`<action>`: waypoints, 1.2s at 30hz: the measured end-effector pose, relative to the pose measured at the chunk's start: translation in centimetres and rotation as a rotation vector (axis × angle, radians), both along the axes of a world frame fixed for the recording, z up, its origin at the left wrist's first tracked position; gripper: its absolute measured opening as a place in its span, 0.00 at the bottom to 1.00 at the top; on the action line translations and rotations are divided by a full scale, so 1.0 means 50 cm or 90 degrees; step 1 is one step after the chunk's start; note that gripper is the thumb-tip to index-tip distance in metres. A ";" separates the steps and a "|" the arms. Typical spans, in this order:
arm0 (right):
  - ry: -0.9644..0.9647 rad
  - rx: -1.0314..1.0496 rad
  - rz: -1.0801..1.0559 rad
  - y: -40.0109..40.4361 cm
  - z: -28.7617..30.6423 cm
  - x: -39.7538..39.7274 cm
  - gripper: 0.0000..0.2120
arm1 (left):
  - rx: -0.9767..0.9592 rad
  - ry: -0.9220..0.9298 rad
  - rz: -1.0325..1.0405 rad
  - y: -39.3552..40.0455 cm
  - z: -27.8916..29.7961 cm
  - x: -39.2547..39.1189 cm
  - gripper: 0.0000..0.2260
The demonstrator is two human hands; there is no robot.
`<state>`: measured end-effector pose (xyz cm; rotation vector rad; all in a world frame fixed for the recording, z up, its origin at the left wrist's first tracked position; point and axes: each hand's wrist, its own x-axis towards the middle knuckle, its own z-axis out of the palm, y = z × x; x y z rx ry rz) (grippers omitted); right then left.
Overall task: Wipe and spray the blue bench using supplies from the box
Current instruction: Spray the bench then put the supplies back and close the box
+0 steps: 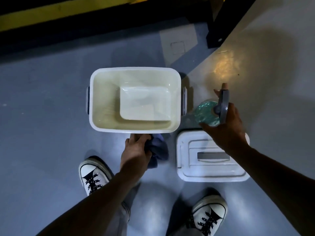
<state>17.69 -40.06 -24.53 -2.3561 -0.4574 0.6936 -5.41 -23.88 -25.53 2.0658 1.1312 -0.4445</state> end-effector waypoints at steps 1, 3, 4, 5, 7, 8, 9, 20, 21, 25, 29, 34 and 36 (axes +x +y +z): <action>-0.017 0.004 0.002 -0.003 0.025 -0.009 0.41 | -0.025 -0.021 0.013 -0.008 0.029 -0.002 0.16; -0.027 0.019 -0.009 -0.004 0.081 -0.027 0.39 | -0.060 -0.098 0.047 -0.023 0.091 -0.010 0.15; -0.031 0.020 -0.014 -0.002 0.110 -0.036 0.38 | -0.066 -0.133 0.063 -0.029 0.126 -0.011 0.17; -0.043 0.022 -0.009 0.002 0.135 -0.044 0.37 | -0.064 -0.154 0.079 -0.030 0.160 -0.008 0.19; -0.055 0.031 0.018 0.017 0.177 -0.058 0.36 | -0.063 -0.188 0.126 -0.017 0.217 0.004 0.21; -0.046 0.034 0.027 0.030 0.197 -0.065 0.37 | -0.063 -0.204 0.147 -0.001 0.248 0.016 0.21; -0.036 0.032 0.039 0.047 0.214 -0.071 0.38 | -0.060 -0.213 0.160 0.023 0.269 0.026 0.21; -0.211 -0.125 0.276 0.268 0.176 -0.093 0.42 | 0.014 -0.056 0.251 0.320 0.162 0.117 0.10; -0.231 -0.152 0.297 0.282 0.159 -0.093 0.42 | 0.004 -0.053 0.253 0.326 0.140 0.122 0.09; -0.258 -0.242 0.331 0.336 0.084 -0.092 0.44 | 0.002 0.010 0.178 0.313 0.041 0.117 0.10; -0.251 -0.310 0.401 0.380 0.012 -0.100 0.38 | -0.060 0.057 0.179 0.286 -0.026 0.106 0.13; -0.171 -0.326 0.397 0.392 -0.060 -0.112 0.34 | -0.076 0.032 0.170 0.286 -0.077 0.087 0.14; -0.147 -0.302 0.385 0.390 -0.065 -0.111 0.34 | -0.082 0.025 0.179 0.288 -0.072 0.086 0.13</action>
